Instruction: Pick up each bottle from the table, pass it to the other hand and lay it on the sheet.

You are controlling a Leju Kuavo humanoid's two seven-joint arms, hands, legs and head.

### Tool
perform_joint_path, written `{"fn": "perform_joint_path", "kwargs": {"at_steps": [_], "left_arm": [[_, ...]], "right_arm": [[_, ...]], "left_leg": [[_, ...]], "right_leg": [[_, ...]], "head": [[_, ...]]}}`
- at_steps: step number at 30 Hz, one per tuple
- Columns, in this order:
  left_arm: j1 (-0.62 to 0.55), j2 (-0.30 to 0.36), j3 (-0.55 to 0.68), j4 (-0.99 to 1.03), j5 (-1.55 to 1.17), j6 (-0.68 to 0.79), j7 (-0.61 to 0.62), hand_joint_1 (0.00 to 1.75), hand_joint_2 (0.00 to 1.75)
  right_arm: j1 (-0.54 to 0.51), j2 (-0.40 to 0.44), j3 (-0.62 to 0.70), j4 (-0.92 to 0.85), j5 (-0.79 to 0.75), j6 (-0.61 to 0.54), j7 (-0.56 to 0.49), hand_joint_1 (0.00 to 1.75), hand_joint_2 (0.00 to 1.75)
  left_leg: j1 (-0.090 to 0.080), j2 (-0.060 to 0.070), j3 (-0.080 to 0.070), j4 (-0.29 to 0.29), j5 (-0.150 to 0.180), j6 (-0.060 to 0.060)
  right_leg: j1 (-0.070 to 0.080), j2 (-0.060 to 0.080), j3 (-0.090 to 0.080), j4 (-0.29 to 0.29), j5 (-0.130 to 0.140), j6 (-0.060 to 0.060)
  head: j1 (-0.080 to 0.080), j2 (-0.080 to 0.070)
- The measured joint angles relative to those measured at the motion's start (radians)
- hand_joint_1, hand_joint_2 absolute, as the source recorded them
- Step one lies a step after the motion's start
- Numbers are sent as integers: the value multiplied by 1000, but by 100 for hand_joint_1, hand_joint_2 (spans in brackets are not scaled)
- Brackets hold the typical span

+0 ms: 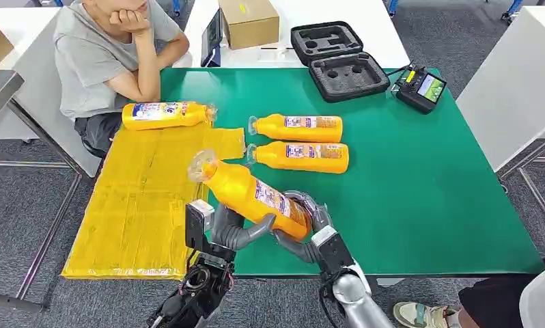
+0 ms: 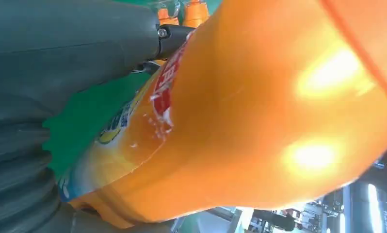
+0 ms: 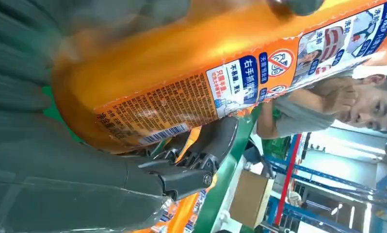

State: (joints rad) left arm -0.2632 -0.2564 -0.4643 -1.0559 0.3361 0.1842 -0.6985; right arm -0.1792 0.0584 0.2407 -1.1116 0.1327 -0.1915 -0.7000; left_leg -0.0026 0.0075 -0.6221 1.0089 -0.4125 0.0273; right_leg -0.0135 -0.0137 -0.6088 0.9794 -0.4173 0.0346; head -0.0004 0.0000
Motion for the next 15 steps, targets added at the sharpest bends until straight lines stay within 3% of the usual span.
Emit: {"fn": "perform_joint_path", "kwargs": {"at_steps": [3,4,5,6,7,8,9,14,15], "left_arm": [[0,0,0,0,-1,-2,-1,0,175],[0,0,0,0,-2,-2,-2,42,175],[0,0,0,0,-2,-2,-2,73,175],[0,0,0,0,-3,-3,-2,131,175],[0,0,0,0,-5,-6,-2,131,175],[0,0,0,0,-6,-9,-2,157,175],[0,0,0,0,-8,-10,-2,169,175],[0,0,0,-2,-14,-8,-2,173,175],[1,0,0,-3,-16,-8,-2,171,175]], "right_arm": [[4,-2,0,0,-3,0,0,175,175],[5,-3,0,0,-5,0,0,168,175],[5,-4,0,0,-5,0,0,168,175],[5,-5,0,0,-5,0,0,166,175],[5,-5,0,0,-5,0,0,166,175],[6,-5,0,0,-6,0,0,166,175],[7,-5,0,0,-6,0,0,166,175],[10,-4,-1,0,-6,-1,0,164,175],[10,-4,-1,0,-7,-1,0,157,175]], "left_leg": [[0,0,0,0,0,0],[0,0,0,0,0,0],[0,0,0,0,0,0],[0,0,0,0,0,0],[0,0,0,0,0,0],[0,0,0,0,0,0],[0,0,0,0,0,0],[0,0,0,0,0,0],[0,0,0,0,0,0]], "right_leg": [[0,0,0,0,0,0],[0,0,0,0,0,0],[0,0,0,0,0,0],[0,0,0,0,0,0],[0,0,0,0,0,0],[0,0,0,0,0,0],[0,0,0,0,0,0],[0,0,0,0,0,0],[0,0,0,0,0,0]], "head": [[0,0],[0,0],[0,0],[0,0],[0,0],[0,0],[0,0],[0,0],[0,0]]}}
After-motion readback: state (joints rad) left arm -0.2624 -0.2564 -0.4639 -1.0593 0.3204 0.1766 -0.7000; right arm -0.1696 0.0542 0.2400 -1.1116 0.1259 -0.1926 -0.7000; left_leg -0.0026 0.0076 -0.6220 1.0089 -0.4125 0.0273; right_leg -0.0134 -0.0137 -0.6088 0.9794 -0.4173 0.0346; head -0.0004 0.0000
